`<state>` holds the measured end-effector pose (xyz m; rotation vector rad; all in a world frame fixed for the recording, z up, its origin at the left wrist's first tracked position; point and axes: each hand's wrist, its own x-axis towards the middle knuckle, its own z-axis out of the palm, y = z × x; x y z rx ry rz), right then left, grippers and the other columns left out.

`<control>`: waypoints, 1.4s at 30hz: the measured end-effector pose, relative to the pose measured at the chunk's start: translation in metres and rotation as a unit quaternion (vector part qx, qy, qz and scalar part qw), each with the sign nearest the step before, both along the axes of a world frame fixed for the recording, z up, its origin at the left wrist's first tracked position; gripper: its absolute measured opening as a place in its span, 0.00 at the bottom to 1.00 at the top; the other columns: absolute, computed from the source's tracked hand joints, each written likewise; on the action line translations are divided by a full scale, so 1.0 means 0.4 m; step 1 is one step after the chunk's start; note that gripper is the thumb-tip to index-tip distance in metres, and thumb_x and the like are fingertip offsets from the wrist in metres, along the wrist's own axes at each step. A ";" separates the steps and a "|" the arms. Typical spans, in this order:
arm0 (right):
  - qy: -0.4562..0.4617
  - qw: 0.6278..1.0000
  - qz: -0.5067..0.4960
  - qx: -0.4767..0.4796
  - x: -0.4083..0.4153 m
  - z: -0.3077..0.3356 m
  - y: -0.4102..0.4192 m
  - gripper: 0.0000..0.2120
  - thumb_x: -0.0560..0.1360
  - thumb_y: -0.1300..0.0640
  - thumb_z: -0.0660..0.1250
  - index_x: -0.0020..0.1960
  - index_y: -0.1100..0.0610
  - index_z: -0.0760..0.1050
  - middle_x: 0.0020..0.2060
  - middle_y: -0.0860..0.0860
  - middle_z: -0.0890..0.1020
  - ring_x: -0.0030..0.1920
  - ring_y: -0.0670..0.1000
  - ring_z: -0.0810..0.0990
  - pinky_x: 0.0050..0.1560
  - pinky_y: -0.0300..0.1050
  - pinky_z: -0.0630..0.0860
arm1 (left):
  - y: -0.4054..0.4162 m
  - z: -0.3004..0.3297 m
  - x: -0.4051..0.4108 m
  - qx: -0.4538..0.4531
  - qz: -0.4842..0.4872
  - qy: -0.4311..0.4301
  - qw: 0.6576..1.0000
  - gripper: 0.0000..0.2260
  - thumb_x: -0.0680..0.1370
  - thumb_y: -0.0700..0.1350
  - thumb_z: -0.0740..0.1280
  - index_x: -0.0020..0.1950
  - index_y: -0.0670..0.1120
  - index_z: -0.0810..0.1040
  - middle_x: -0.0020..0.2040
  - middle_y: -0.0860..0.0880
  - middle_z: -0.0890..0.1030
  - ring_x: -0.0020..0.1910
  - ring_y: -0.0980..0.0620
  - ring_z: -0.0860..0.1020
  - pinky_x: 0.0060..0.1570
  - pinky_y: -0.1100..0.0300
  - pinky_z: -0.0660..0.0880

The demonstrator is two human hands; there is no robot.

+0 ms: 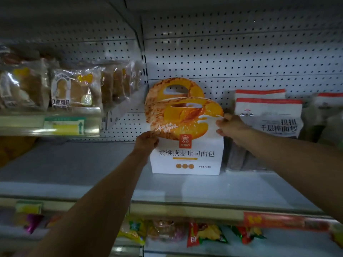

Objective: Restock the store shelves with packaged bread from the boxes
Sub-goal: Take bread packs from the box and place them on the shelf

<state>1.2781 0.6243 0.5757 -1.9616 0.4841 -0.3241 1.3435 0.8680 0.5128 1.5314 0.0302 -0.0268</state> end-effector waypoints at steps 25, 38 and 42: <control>0.019 0.988 -0.009 0.155 -0.354 -0.026 0.016 0.04 0.77 0.63 0.65 0.49 0.59 0.79 0.40 0.55 0.82 0.37 0.51 0.80 0.40 0.47 0.78 | -0.058 0.074 -0.349 -0.122 -0.049 0.143 0.981 0.09 0.80 0.36 0.65 0.60 0.40 0.74 0.46 0.42 0.81 0.45 0.44 0.81 0.46 0.51 0.80; 0.038 0.977 -0.079 0.194 -0.813 -0.087 -0.100 0.10 0.76 0.59 0.70 0.54 0.64 0.80 0.41 0.59 0.85 0.38 0.54 0.83 0.41 0.47 0.81 | -0.270 -0.022 -0.731 -0.146 -0.207 0.235 0.938 0.04 0.81 0.42 0.65 0.55 0.44 0.77 0.45 0.46 0.83 0.42 0.48 0.81 0.45 0.54 0.78; 0.069 0.977 -0.105 0.175 -0.935 -0.111 -0.205 0.10 0.78 0.58 0.67 0.54 0.64 0.80 0.44 0.59 0.84 0.40 0.53 0.81 0.41 0.44 0.78 | -0.385 -0.057 -0.810 -0.130 -0.247 0.261 0.924 0.05 0.82 0.43 0.63 0.48 0.45 0.76 0.39 0.48 0.82 0.36 0.51 0.77 0.37 0.58 0.76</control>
